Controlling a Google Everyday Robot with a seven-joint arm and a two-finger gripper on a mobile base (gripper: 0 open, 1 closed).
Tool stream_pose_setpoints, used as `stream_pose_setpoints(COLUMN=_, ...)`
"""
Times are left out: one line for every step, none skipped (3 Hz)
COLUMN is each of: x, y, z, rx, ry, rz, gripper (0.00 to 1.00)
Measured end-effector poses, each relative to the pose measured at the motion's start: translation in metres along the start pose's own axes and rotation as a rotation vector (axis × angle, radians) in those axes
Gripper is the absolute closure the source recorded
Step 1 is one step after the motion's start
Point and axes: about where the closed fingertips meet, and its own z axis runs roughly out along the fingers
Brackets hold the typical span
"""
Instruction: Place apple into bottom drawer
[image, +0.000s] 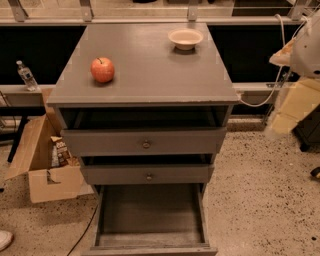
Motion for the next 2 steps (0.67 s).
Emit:
stream_pose_setpoints(x=-0.019, y=-0.023, z=0.011, rx=0.035, ry=-0.088, rz=0.058, gripper=0.00)
stream_pose_setpoints(x=-0.049, y=-0.047, z=0.028, rx=0.061, ry=-0.208, rz=0.118, gripper=0.00)
